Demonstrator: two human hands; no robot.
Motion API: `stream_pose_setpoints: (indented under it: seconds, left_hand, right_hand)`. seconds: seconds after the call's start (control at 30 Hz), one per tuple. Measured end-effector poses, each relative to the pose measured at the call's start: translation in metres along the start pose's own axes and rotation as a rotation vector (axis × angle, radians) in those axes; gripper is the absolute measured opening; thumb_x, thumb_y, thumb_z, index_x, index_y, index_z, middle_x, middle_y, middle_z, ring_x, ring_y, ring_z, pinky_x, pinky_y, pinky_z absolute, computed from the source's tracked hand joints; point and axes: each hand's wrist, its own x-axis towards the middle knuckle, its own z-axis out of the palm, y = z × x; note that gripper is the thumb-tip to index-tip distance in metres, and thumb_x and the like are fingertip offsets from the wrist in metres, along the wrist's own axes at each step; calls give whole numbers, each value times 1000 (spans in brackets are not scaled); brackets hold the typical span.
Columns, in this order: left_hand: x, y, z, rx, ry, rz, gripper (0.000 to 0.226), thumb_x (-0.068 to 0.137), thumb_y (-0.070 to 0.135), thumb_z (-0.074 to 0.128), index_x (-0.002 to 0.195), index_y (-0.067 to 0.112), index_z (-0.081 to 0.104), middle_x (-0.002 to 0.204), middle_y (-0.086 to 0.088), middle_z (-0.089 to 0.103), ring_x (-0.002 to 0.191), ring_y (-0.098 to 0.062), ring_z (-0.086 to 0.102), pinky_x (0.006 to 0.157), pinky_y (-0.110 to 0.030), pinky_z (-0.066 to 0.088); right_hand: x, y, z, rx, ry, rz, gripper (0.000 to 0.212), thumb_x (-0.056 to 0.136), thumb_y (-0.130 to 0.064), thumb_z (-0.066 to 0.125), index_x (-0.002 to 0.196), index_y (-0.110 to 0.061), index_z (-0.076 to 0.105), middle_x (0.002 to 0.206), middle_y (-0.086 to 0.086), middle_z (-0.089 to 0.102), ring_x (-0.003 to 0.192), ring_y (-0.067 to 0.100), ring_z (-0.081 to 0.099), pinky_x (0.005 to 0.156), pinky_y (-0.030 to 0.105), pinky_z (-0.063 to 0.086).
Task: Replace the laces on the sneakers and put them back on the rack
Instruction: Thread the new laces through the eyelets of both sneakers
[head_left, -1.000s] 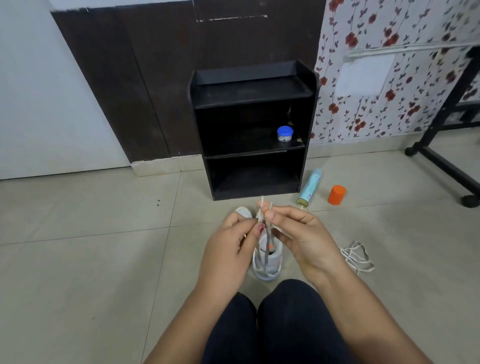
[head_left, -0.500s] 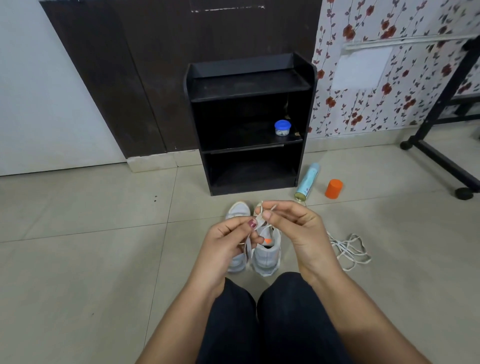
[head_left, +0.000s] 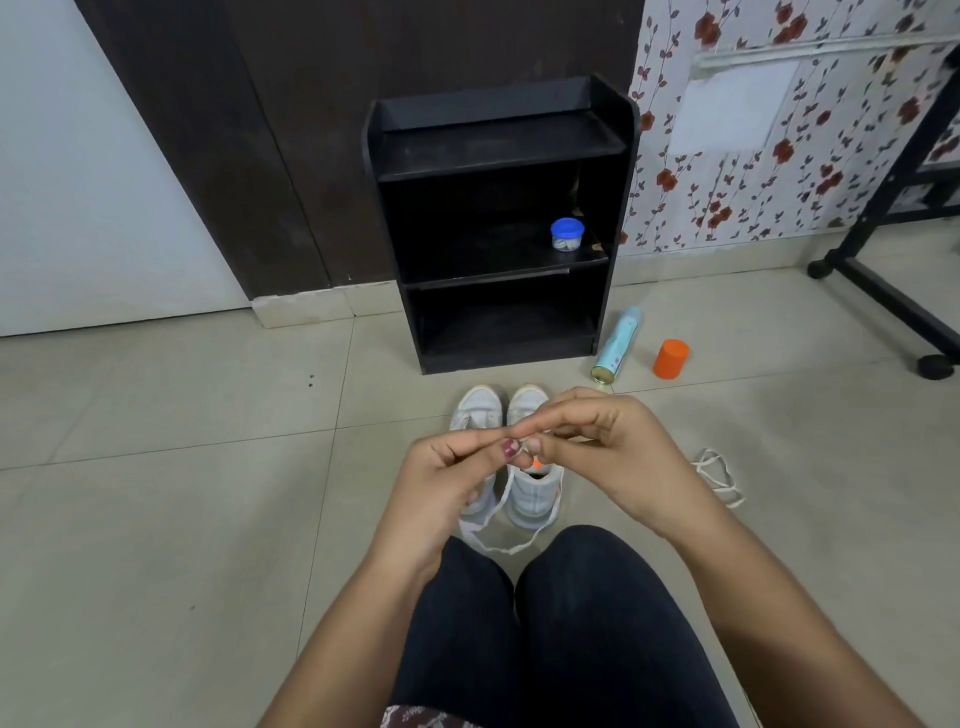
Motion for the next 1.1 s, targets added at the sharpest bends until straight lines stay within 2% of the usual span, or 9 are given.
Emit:
stream_pose_setpoints:
  seconds: [0.1,0.23,0.3,0.37,0.5,0.67,0.8,1.0,1.1]
  left_hand:
    - [0,-1,4,-13,14,50,20,85,-3,61,103,-2,70,59,9,67,45,7,50,52,-3,37]
    - [2,2,5,-2,48,37,12,84,3,64,90,1,74,66,6,69,60,4,58,60,-8,42]
    - [5,1,4,-23,81,-10,10,84,11,66,83,10,76,71,0,69,70,-6,60,65,-16,46]
    - [6,-1,4,-46,106,-35,11,85,11,65,81,11,75,71,-4,67,65,-13,56,64,-20,48]
    - [1,2,7,-67,90,-67,14,87,7,62,81,7,75,72,-9,70,49,-15,58,55,-21,51]
    - [0,2,4,-65,53,-90,17,86,8,63,75,11,75,71,-10,70,50,-14,60,58,-22,52]
    - [2,2,2,-78,65,-85,12,87,7,62,84,6,74,72,-11,71,57,-17,66,62,-21,53]
    - [3,-2,1,-110,60,-81,13,86,7,62,81,6,74,74,-12,69,52,-16,59,59,-23,52]
    - [3,-3,-1,-118,51,-90,11,84,10,64,81,5,74,72,-11,68,52,-15,57,60,-22,52]
  right_hand:
    - [-3,0,4,26,85,-19,21,78,-3,75,85,-23,77,86,4,71,82,12,69,77,23,55]
    - [-5,-2,10,68,175,-49,23,75,2,76,85,-18,76,85,0,73,80,11,69,76,21,54]
    - [-5,-3,10,134,168,-64,26,75,3,75,88,-19,75,91,2,74,82,13,70,77,21,54]
    - [-5,-1,13,166,191,-87,26,75,2,75,87,-21,75,89,2,74,82,13,70,77,21,54]
    - [-8,3,19,149,271,-109,28,75,2,76,89,-23,74,84,-2,74,82,11,71,78,24,55]
    - [-7,6,17,-12,246,-150,28,77,-6,77,99,-23,75,88,-5,71,86,11,67,80,25,54]
    - [-5,12,19,-62,234,-171,23,79,-15,75,100,-25,76,98,-10,69,103,10,61,88,19,47]
    - [-7,21,29,-154,255,-189,24,85,-26,67,107,-35,72,100,-13,66,108,12,53,92,21,43]
    - [-7,19,29,-45,225,-117,28,84,-20,71,109,-32,71,105,-8,66,110,10,56,94,19,44]
